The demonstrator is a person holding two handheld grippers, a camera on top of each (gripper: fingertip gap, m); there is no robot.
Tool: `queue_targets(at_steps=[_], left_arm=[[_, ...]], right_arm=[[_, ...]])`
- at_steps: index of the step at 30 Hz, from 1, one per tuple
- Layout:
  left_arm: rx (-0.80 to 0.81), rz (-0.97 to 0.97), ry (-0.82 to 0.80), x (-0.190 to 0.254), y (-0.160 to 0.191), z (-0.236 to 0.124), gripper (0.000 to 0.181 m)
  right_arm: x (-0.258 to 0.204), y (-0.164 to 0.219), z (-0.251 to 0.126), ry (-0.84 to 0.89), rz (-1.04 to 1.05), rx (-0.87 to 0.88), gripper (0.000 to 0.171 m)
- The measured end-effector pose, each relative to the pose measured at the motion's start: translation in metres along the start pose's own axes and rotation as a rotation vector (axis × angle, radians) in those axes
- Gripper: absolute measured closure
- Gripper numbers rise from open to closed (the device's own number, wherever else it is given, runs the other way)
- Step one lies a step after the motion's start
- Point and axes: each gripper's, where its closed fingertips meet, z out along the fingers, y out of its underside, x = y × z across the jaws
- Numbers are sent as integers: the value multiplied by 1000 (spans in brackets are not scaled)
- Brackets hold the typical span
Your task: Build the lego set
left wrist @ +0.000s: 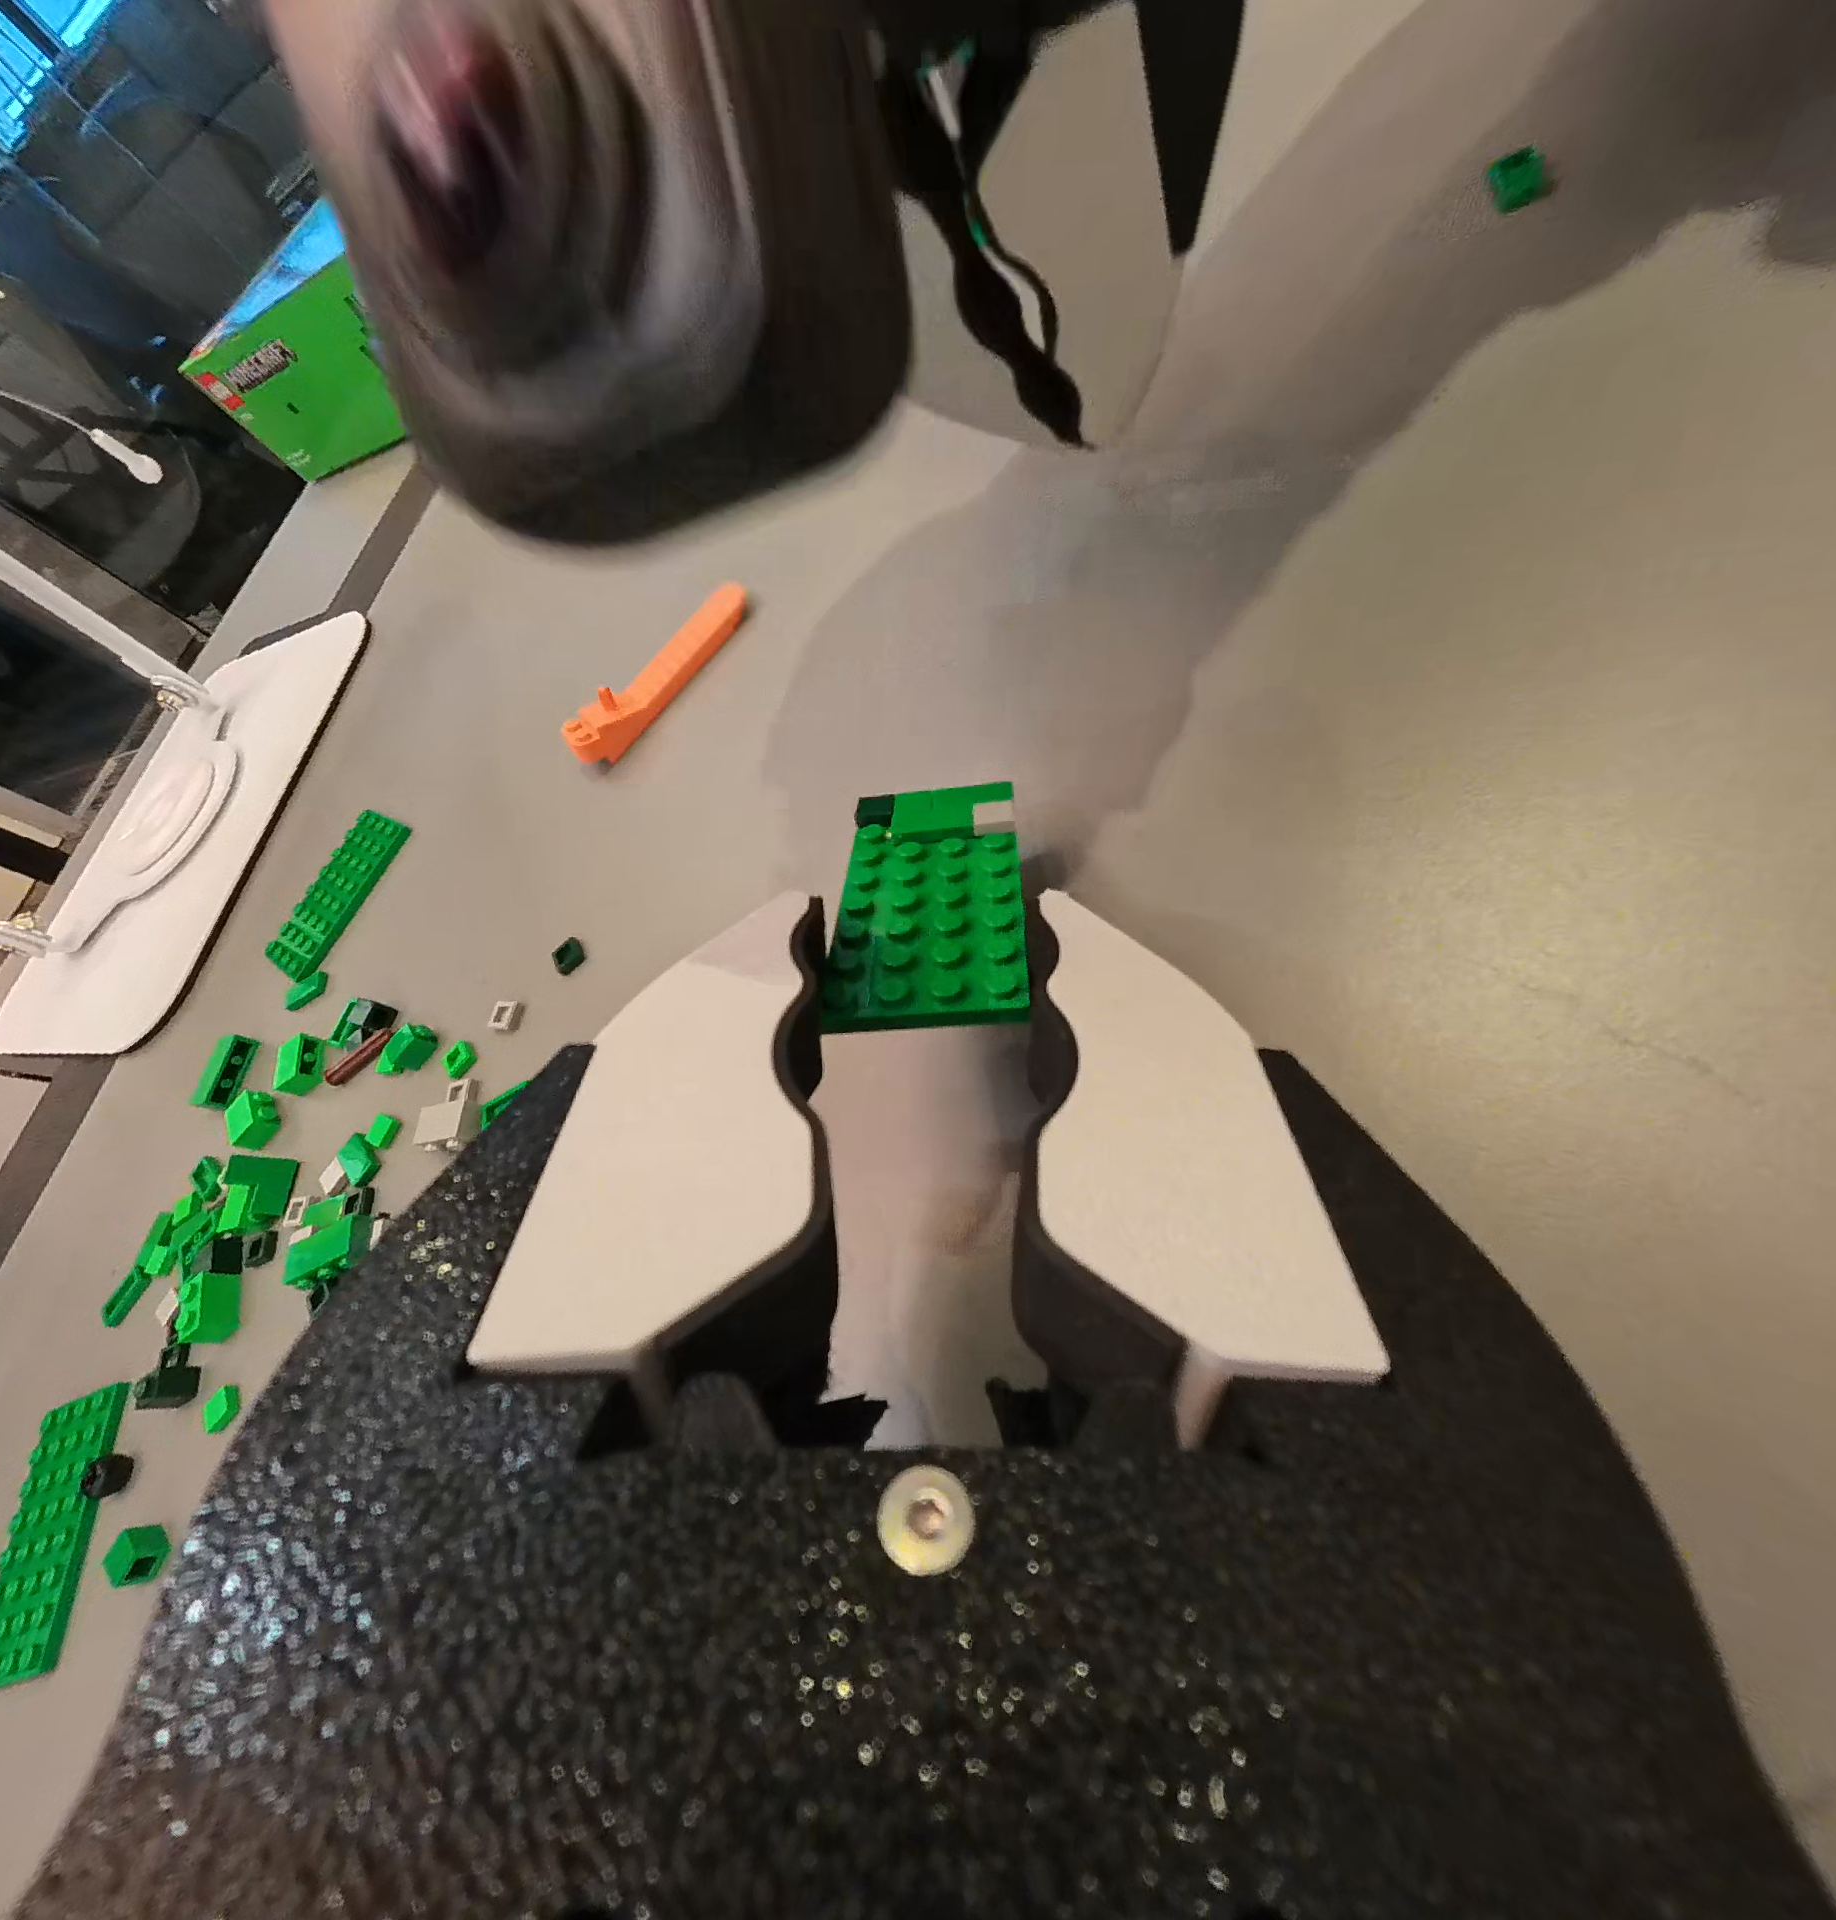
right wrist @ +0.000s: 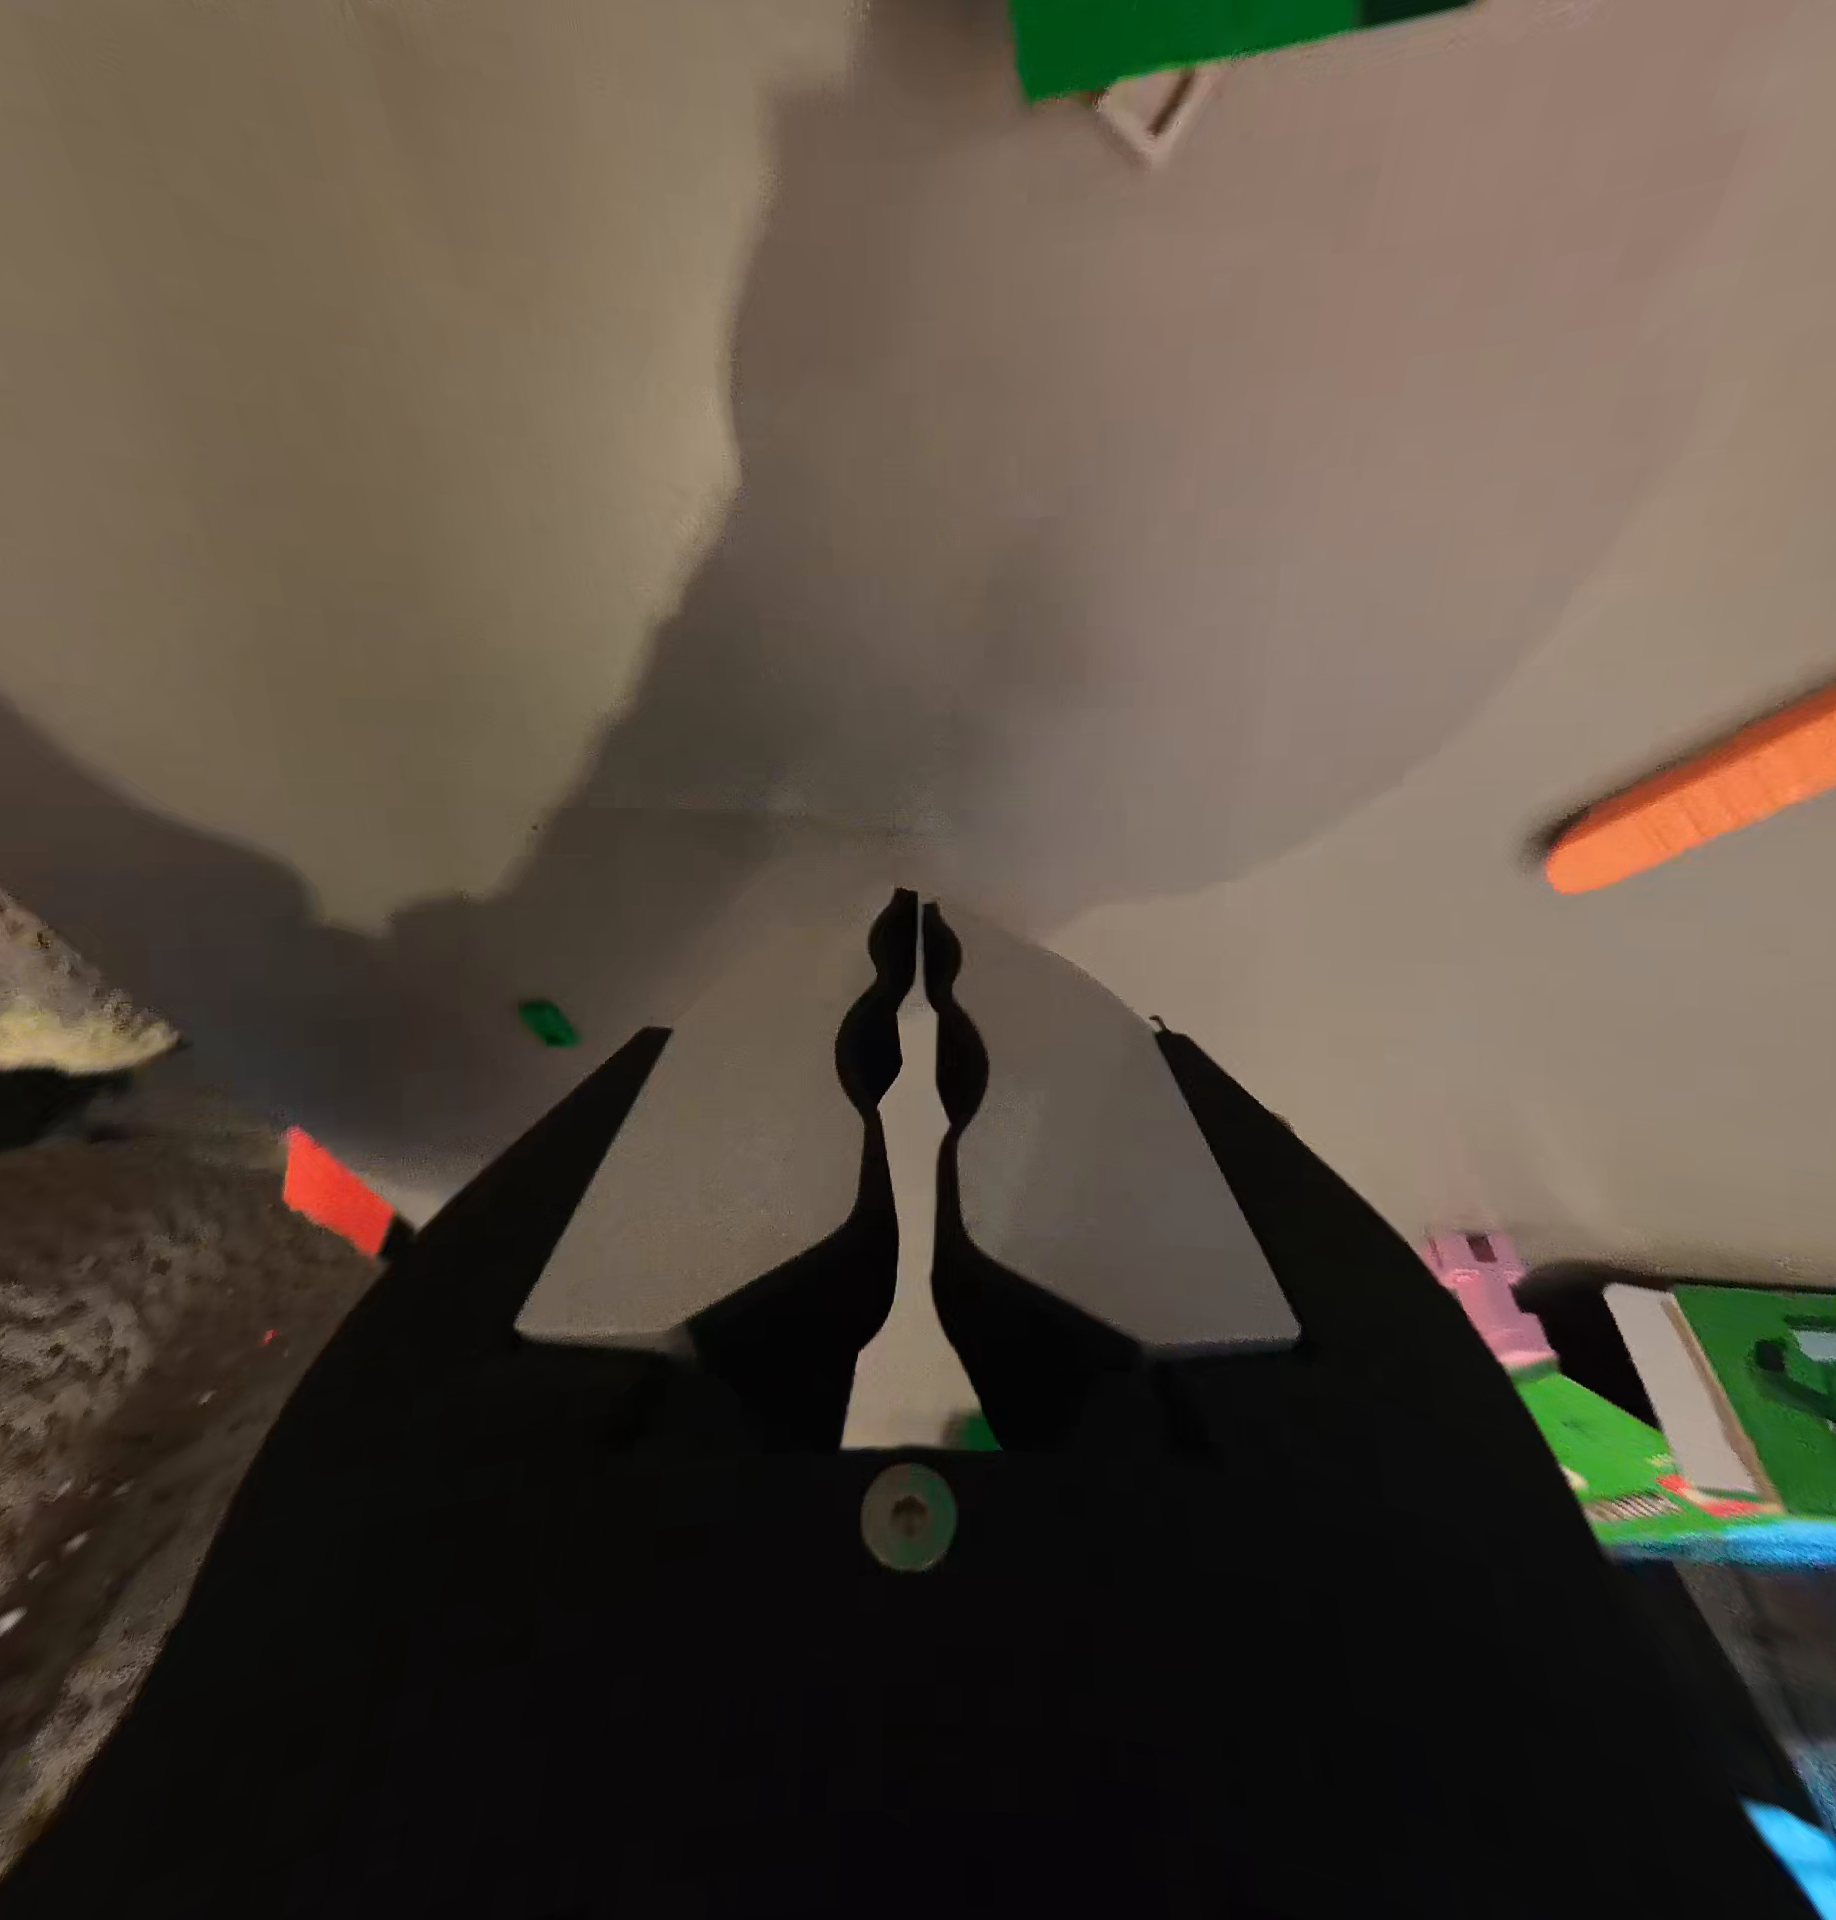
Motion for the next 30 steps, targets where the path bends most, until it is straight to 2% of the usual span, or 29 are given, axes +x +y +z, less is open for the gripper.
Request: queue_targets(at_steps=[3,5,9,14,20,22,24,30], left_arm=[[2,6,1,1,-1,0,146],[1,14,3,3,-1,1,145],[1,25,5,4,-2,2,146],[1,35,12,7,-3,2,146],[29,41,33,12,-8,2,146],[58,43,52,18,-15,1,145],[77,71,55,23,-22,0,145],[170,171,81,52,-51,-3,145]], right_arm=[[-9,6,-12,51,68,225,160],[-27,15,-18,63,93,386,160],[-83,37,0,36,-26,590,157],[-96,59,31,100,-24,608,157],[-91,52,32,66,-45,677,154],[-90,50,32,46,-48,669,163],[-89,49,31,9,-38,646,164],[-56,3,-3,126,-67,641,164]])
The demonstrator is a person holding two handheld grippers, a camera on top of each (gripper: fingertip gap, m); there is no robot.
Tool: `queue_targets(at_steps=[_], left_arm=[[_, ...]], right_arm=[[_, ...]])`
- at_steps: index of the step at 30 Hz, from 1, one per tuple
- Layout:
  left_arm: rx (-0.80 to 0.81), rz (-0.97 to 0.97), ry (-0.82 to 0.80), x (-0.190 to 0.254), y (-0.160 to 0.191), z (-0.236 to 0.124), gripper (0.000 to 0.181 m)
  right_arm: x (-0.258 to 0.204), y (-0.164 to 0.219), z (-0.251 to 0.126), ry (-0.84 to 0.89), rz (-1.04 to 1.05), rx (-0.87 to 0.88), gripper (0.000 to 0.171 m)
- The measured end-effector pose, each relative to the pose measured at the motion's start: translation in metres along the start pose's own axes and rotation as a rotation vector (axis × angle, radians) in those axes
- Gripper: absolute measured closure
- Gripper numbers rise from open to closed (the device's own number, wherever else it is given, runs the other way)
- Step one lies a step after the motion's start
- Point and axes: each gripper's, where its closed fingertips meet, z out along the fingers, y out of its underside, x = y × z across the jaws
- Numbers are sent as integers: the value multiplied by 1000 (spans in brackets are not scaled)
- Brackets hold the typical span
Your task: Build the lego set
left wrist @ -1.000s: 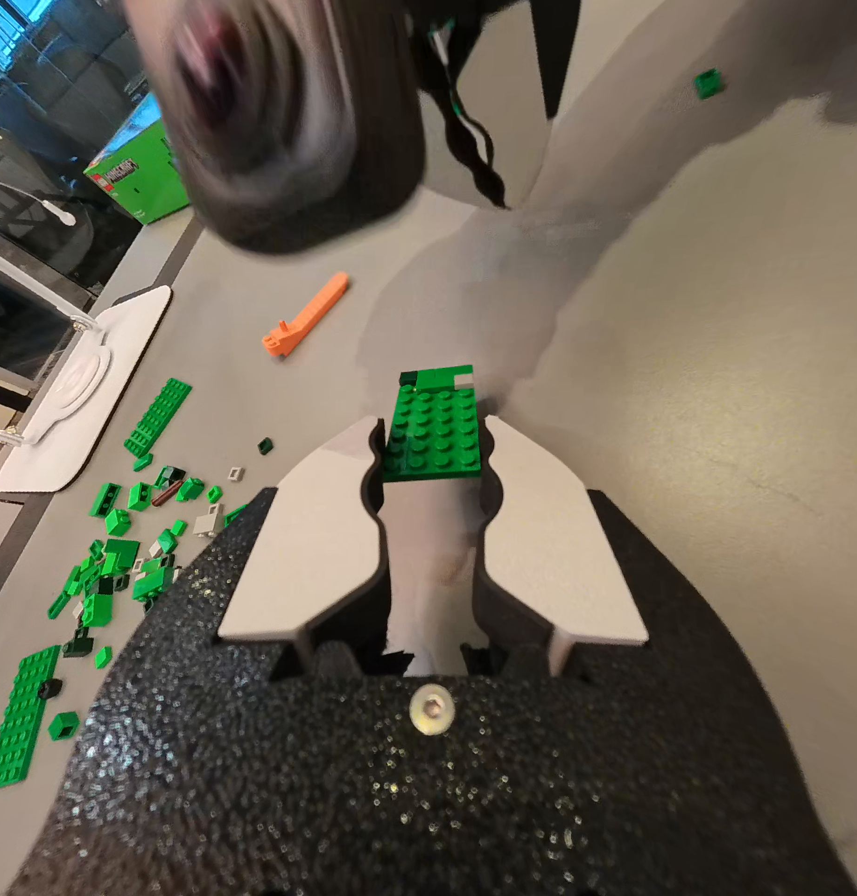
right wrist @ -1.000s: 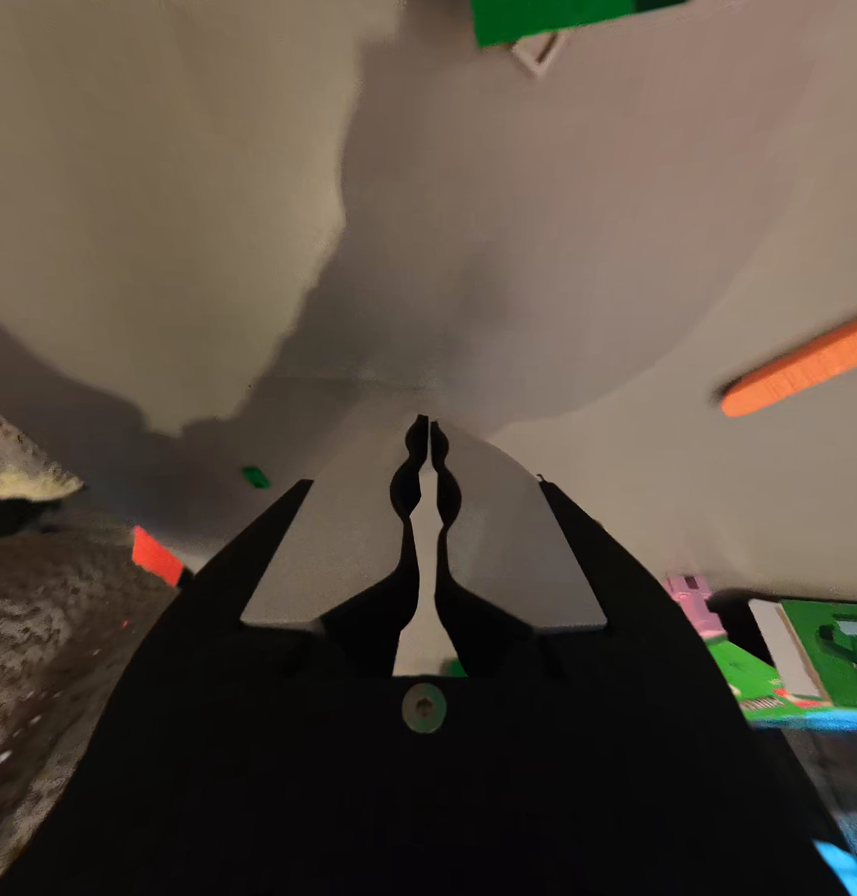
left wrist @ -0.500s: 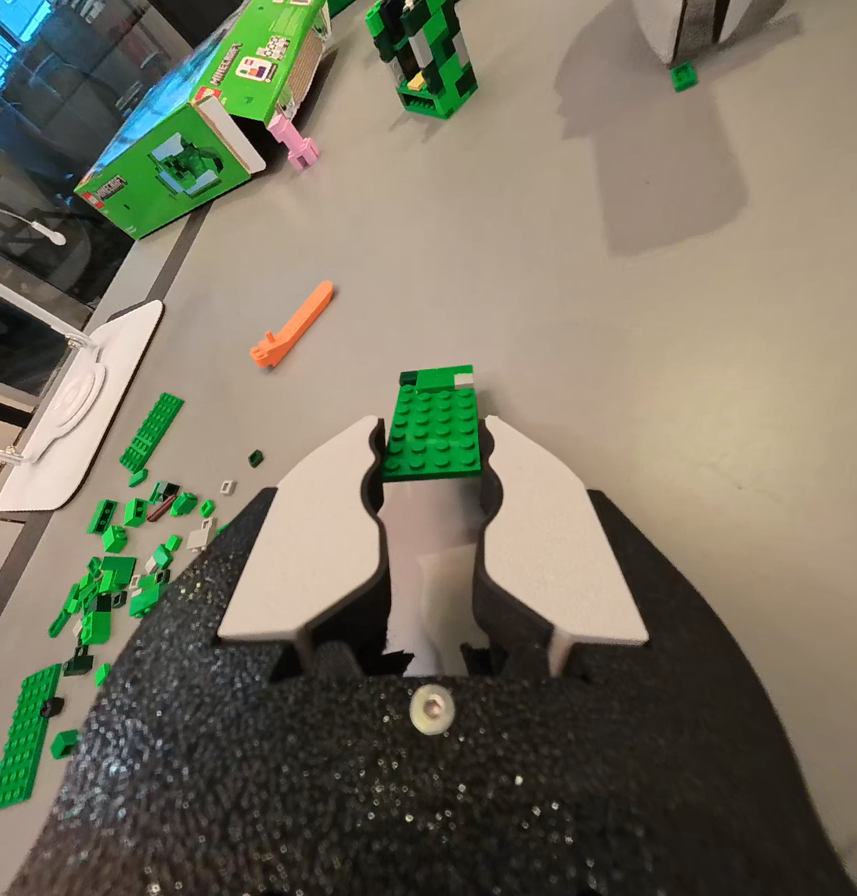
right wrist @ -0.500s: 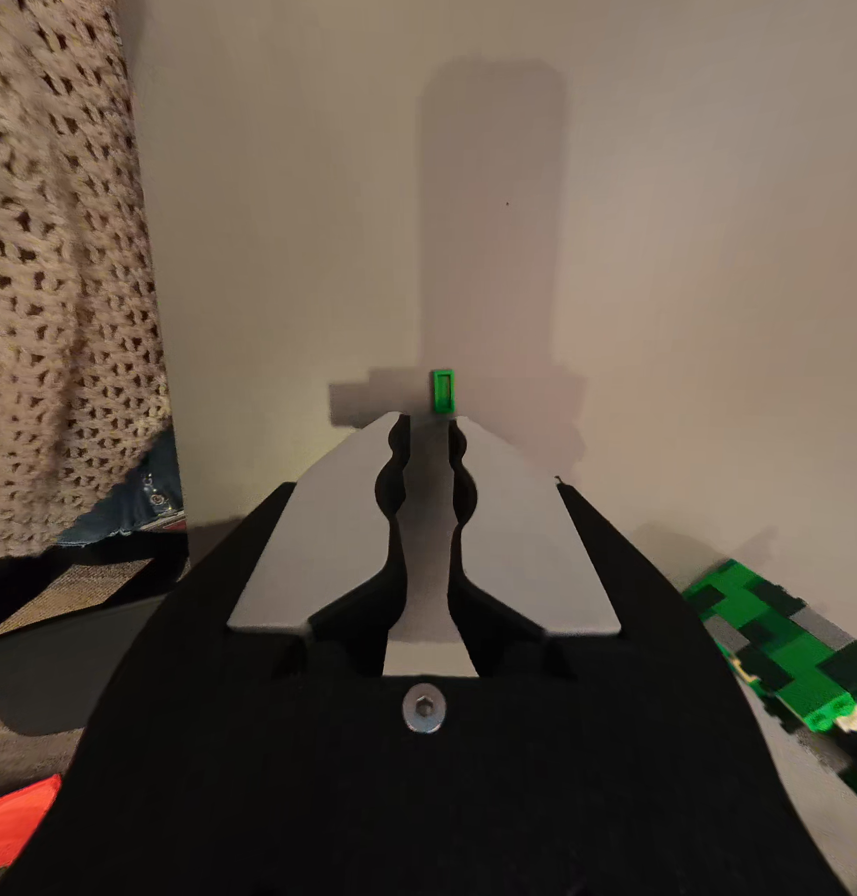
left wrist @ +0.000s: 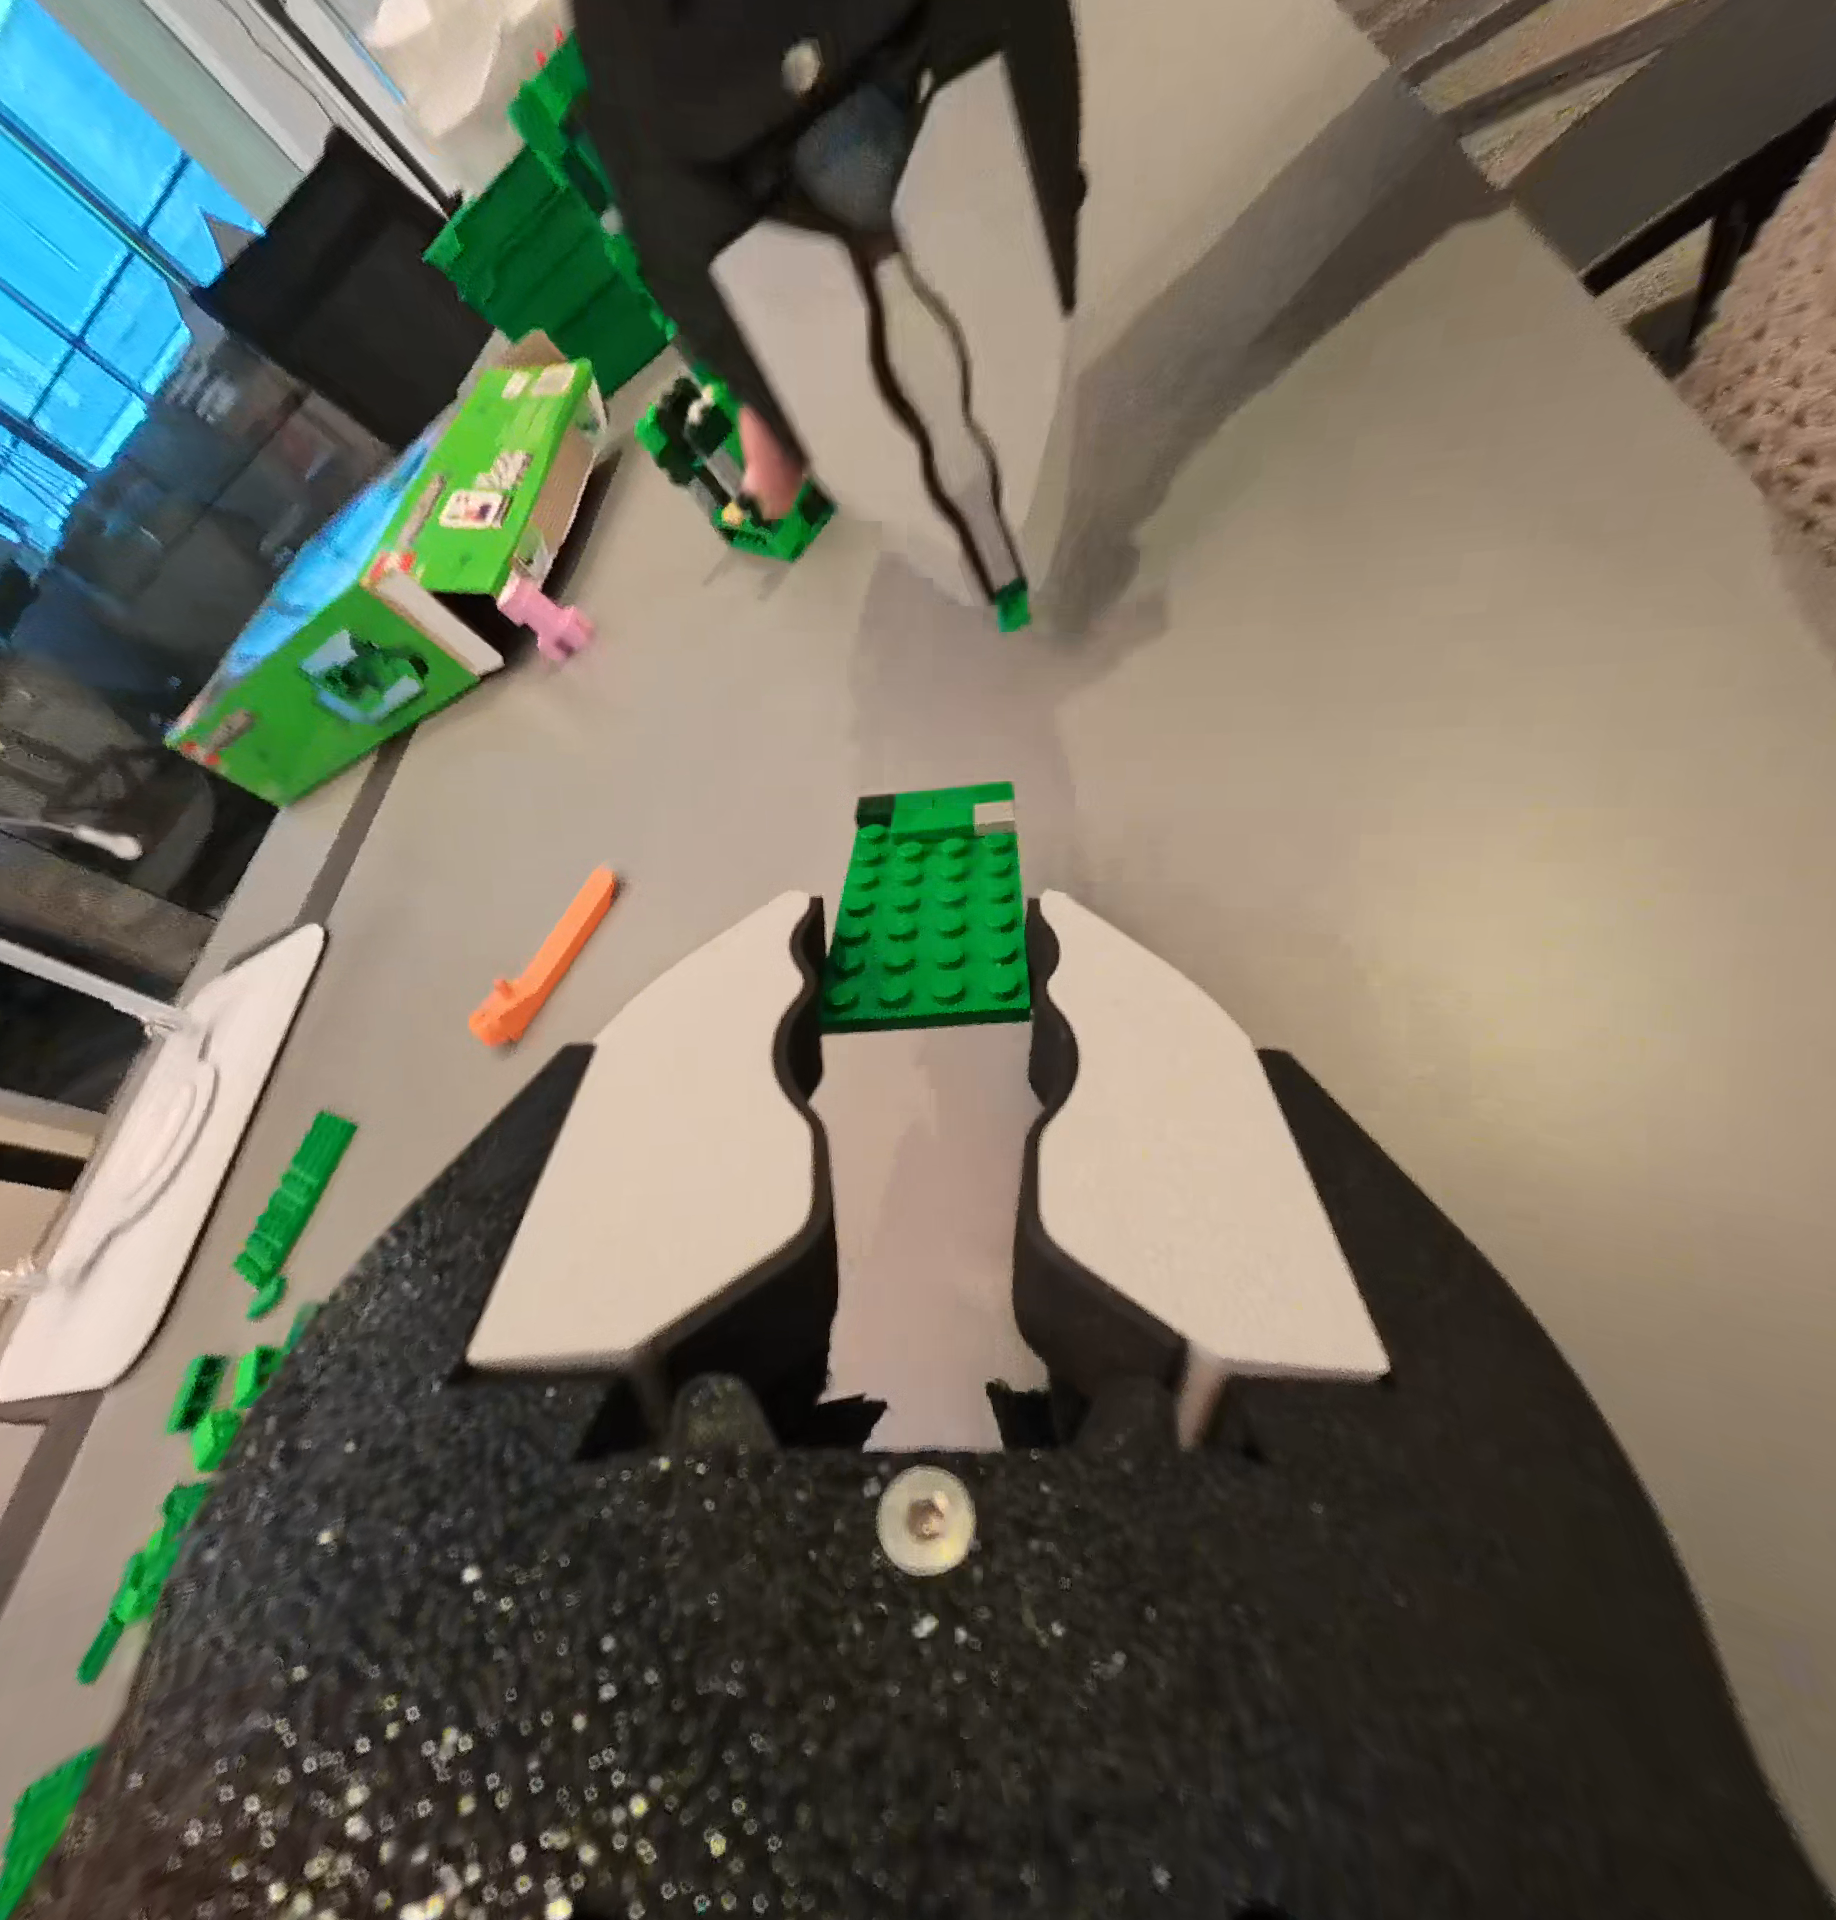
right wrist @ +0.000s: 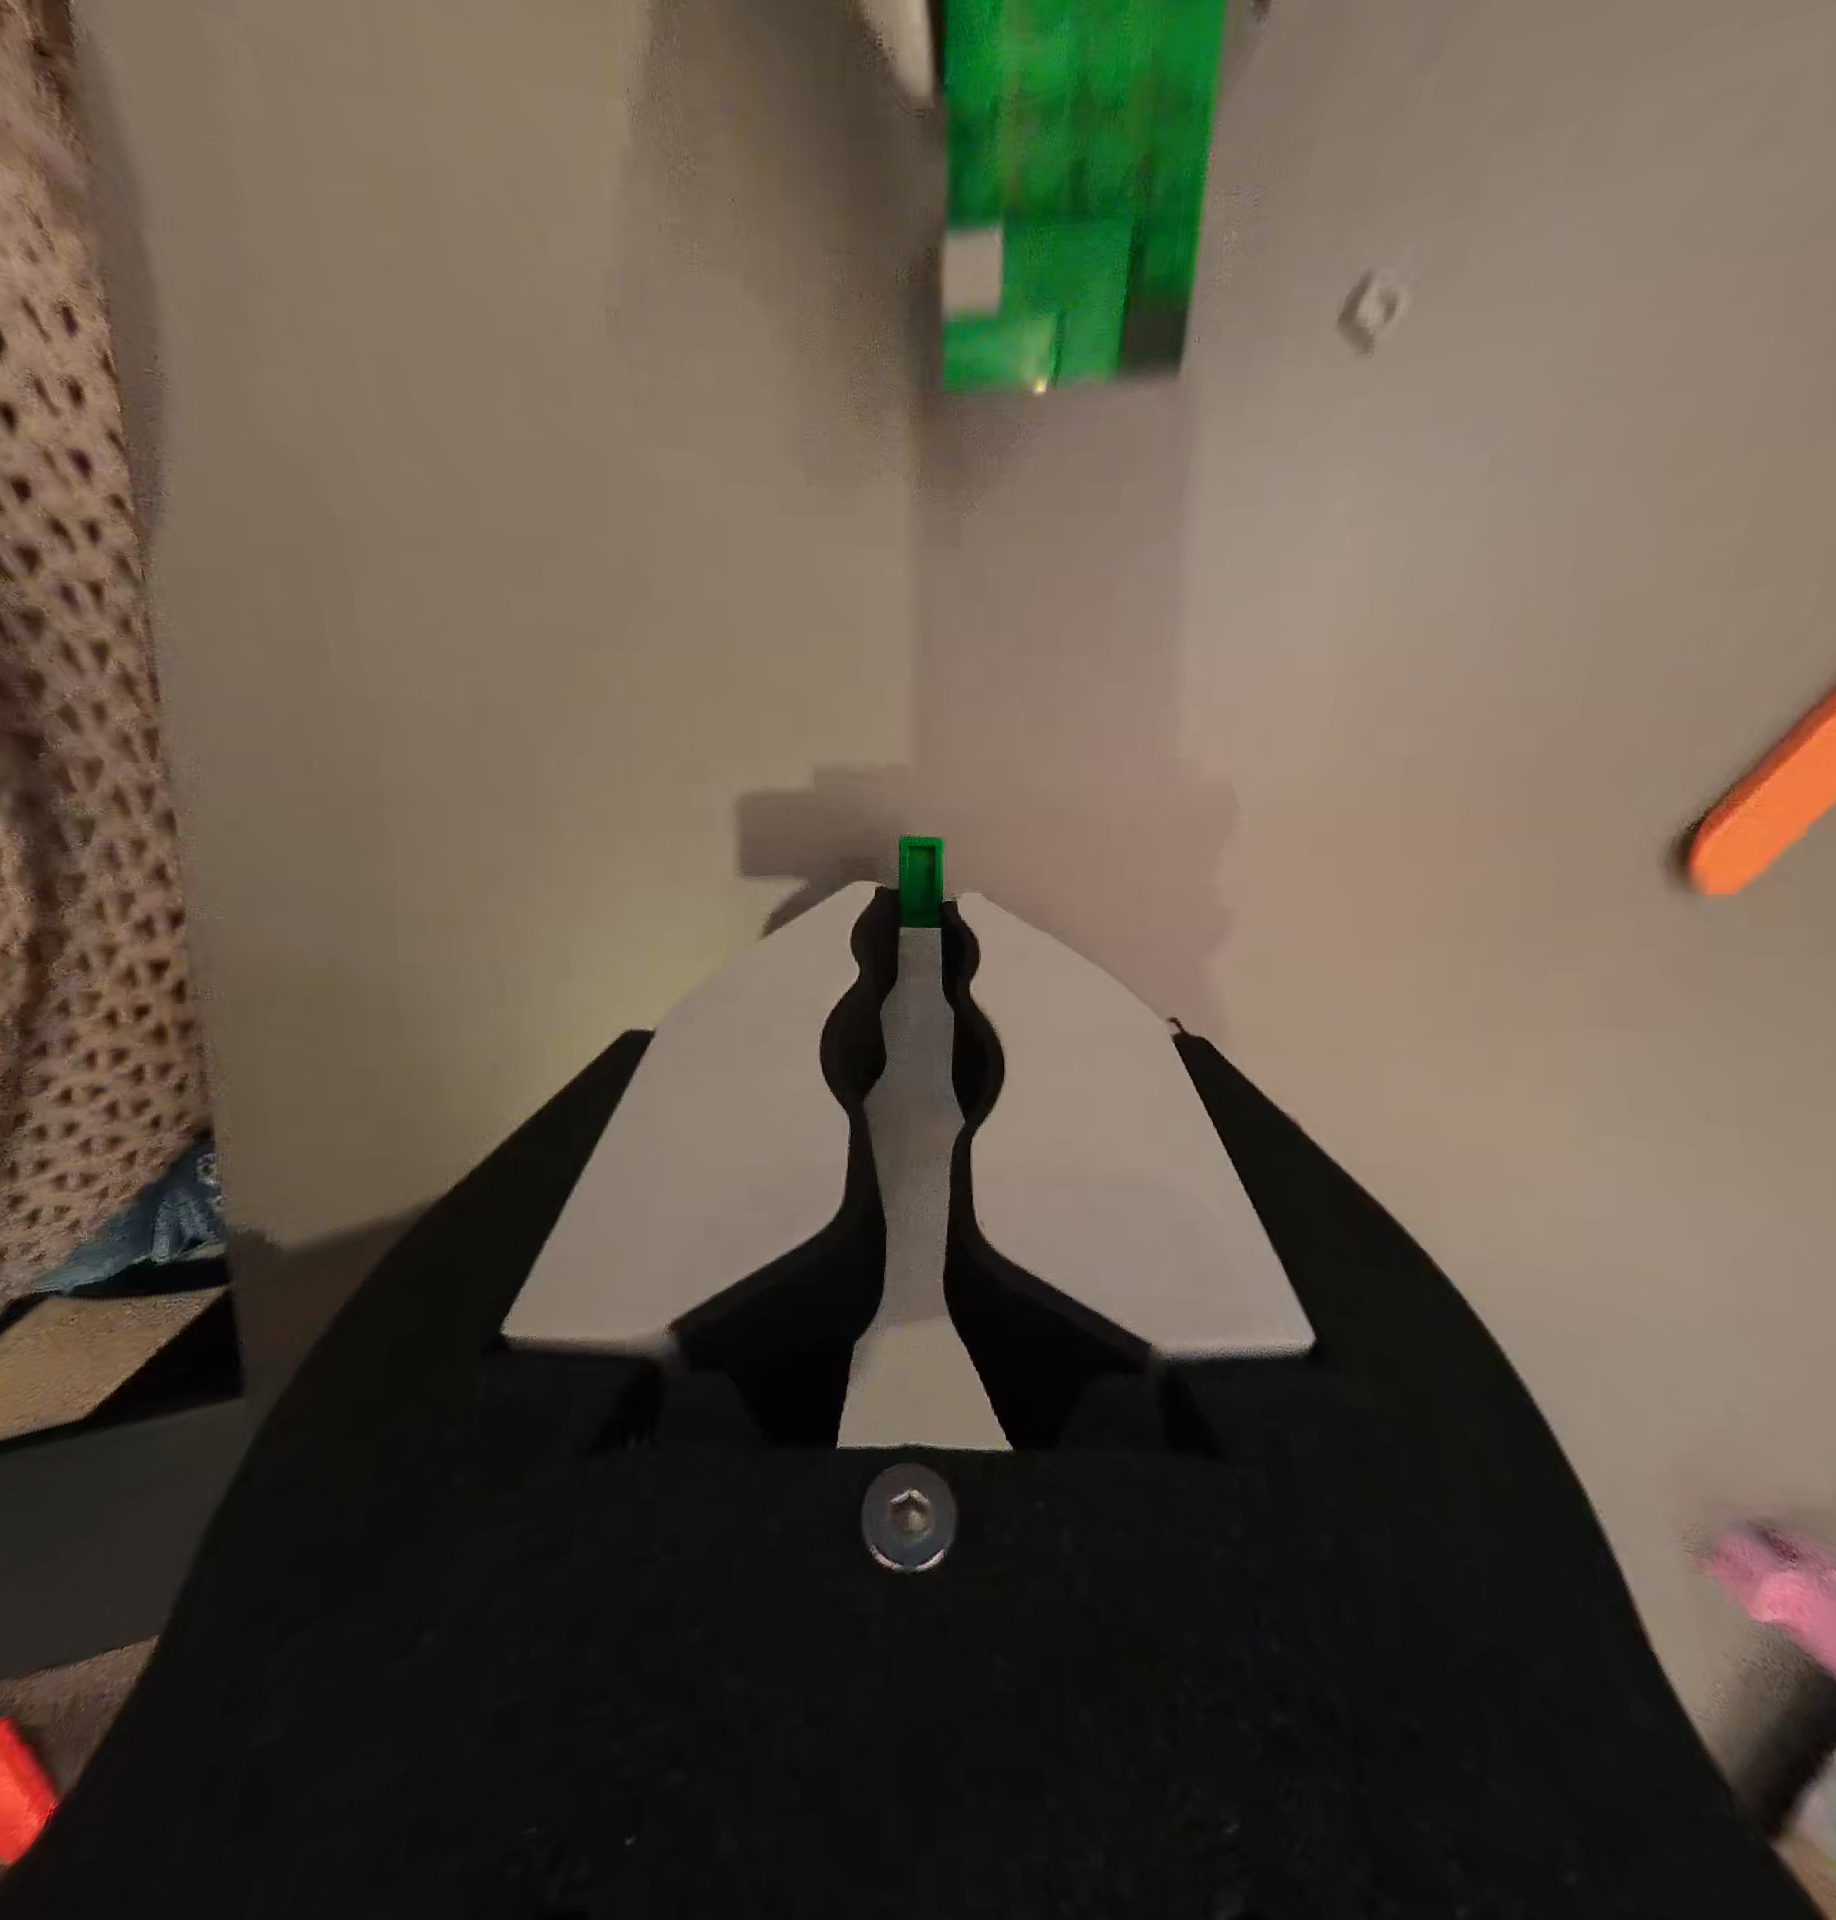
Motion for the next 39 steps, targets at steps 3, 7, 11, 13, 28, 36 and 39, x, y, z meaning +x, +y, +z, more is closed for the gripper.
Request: queue_targets(at_steps=[3,7,11,13,28,36,39], left_arm=[[37,10,-15,1,-9,-2,146],[36,-17,-13,0,-8,-2,146],[-5,-18,7,3,-1,2,146],[-9,-20,12,4,0,2,146],[-46,-10,41,10,6,6,146],[-110,-108,-143,-37,27,-9,145],[-134,-150,-258,-62,38,-21,145]], right_arm=[[13,-28,5,28,-53,-21,164],[16,-53,6,3,-88,-14,164],[17,-62,2,2,-111,-6,164],[17,-63,0,3,-116,-7,164],[14,-61,5,-29,-135,-87,164],[13,25,-16,-225,64,-731,164],[14,42,-18,-249,95,-907,164]])
